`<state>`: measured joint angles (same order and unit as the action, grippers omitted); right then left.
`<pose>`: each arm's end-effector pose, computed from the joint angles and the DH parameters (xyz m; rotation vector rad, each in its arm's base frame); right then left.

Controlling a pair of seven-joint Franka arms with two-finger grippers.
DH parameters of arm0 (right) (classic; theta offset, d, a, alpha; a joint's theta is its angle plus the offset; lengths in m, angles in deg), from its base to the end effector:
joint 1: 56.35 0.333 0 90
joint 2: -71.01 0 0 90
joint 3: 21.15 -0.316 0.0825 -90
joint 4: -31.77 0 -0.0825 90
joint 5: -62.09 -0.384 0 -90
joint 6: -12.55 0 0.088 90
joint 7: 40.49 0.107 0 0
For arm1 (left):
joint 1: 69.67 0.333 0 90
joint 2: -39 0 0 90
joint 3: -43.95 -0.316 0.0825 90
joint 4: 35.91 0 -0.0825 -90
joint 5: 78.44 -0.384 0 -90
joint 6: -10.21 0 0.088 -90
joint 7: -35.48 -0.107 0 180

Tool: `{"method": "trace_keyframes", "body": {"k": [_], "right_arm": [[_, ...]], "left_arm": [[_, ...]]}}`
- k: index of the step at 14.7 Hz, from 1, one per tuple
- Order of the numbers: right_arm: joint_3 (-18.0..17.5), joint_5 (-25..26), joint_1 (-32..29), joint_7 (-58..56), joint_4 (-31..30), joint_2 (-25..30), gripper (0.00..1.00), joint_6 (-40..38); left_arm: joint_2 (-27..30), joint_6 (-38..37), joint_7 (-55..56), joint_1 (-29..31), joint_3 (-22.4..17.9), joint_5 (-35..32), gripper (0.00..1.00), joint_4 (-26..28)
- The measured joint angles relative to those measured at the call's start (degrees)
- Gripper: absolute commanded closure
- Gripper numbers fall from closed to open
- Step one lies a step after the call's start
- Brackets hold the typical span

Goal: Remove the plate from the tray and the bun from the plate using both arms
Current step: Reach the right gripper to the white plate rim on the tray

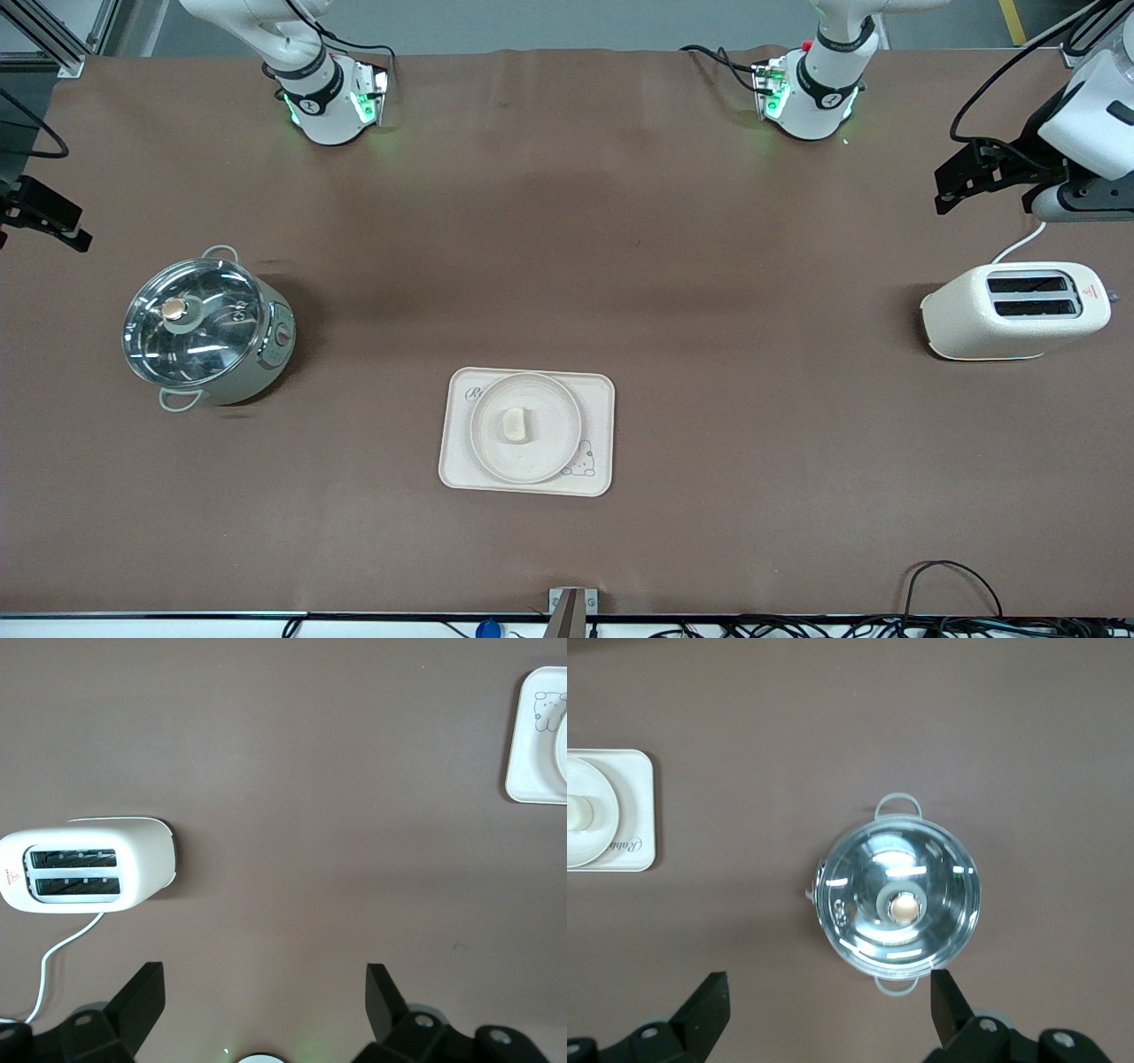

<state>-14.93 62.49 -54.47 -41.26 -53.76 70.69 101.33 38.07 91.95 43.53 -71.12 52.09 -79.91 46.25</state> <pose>0.5530 -0.0425 0.6563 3.1292 -0.0980 0.0795 0.5373 -0.0869 0.6668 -3.1148 0.0366 0.0305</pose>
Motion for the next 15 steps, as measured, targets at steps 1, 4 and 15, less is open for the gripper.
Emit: {"method": "trace_keyframes", "body": {"k": [1,4,15], "right_arm": [[0.0,0.0,0.0,0.7,-0.1,0.0,0.0,-0.4],[0.0,0.0,0.0,1.3,-0.4,0.0,0.0,-0.9],[-0.4,-7.2,6.1,7.5,-1.3,-5.0,0.0,1.3]], "left_arm": [[0.0,0.0,0.0,0.0,0.0,0.0,0.0,0.0],[0.0,0.0,0.0,0.0,-0.1,0.0,0.0,-0.1],[-0.4,-0.1,0.0,0.1,-0.5,0.0,0.0,-1.7]]}}
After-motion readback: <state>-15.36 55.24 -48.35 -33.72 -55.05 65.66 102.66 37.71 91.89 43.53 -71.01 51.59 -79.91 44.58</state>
